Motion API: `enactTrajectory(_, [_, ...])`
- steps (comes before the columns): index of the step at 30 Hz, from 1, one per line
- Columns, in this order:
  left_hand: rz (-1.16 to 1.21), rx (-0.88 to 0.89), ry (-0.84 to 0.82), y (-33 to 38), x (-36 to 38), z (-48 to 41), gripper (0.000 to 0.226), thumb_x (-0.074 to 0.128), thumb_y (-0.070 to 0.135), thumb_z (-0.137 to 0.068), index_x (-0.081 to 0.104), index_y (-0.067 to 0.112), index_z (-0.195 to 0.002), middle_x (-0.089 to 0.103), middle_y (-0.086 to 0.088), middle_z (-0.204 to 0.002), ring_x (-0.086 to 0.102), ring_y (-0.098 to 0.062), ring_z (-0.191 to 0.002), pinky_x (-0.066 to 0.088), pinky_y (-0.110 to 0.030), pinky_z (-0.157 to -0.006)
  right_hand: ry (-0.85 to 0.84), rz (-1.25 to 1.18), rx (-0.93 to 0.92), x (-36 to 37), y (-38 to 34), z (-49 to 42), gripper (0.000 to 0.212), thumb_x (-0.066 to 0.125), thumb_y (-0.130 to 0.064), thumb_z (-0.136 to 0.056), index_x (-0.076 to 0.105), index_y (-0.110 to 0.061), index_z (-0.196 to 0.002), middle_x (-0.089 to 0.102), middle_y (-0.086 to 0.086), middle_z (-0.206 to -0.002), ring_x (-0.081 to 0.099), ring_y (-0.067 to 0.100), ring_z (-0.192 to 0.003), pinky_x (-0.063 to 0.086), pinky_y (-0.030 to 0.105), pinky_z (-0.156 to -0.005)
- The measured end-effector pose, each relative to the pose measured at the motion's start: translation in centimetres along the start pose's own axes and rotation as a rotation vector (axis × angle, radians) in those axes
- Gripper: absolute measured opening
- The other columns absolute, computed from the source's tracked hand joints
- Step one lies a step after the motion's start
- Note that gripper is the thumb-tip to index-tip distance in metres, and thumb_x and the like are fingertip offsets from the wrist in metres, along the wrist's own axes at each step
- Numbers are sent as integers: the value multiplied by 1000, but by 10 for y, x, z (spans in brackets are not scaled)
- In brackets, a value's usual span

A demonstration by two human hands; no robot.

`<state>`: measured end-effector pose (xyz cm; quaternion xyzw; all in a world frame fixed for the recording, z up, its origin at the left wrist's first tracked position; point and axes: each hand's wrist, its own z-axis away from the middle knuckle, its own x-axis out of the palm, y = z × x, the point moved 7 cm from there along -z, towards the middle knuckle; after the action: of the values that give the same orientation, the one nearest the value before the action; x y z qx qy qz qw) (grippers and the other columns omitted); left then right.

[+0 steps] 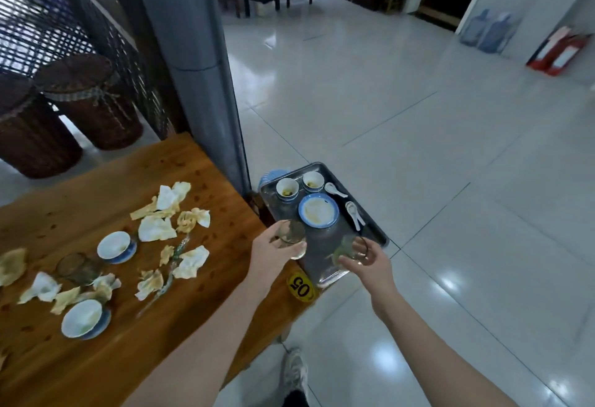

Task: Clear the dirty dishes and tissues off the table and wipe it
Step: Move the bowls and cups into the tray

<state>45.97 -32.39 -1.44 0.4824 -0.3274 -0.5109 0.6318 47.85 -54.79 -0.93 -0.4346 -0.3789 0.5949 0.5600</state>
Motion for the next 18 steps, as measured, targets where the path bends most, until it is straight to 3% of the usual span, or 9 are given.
enactTrajectory(2, [28,-33,-20,3,17,-24,55,86,9,-68,66,28,-115,71,13,-106,65,-7,-101,52,-17,-83,36,-9,24,-18,-1,-25,54,82,1,-68,56,-15,-113,65,0,-102,62,12,-92,49,28,-83])
enactTrajectory(5, [54,-83,-40,4,39,-55,56,87,8,-66,65,31,-112,71,19,-97,65,2,-91,47,-4,-63,56,6,39,-39,-7,-64,55,82,1,-67,58,-15,-113,67,-2,-99,64,10,-88,48,24,-77])
enactTrajectory(10, [52,-137,-79,0,74,-93,56,86,-1,-64,67,31,-105,72,21,-88,66,7,-81,46,-3,-60,101,6,48,-59,-7,-106,50,81,3,-67,60,-20,-105,67,-10,-92,64,-6,-74,47,17,-69])
enactTrajectory(14, [31,-207,-77,-8,95,-112,58,87,1,-64,64,36,-105,69,28,-82,64,13,-77,43,-1,-55,86,34,92,-68,7,-128,50,80,6,-66,61,-22,-102,69,-6,-96,65,7,-86,49,22,-73])
enactTrajectory(18, [2,-239,-55,-21,111,-131,56,86,0,-64,65,32,-105,70,29,-84,64,13,-79,43,0,-57,73,63,115,-81,18,-162,56,79,10,-65,59,-12,-111,67,4,-103,63,17,-93,51,32,-83])
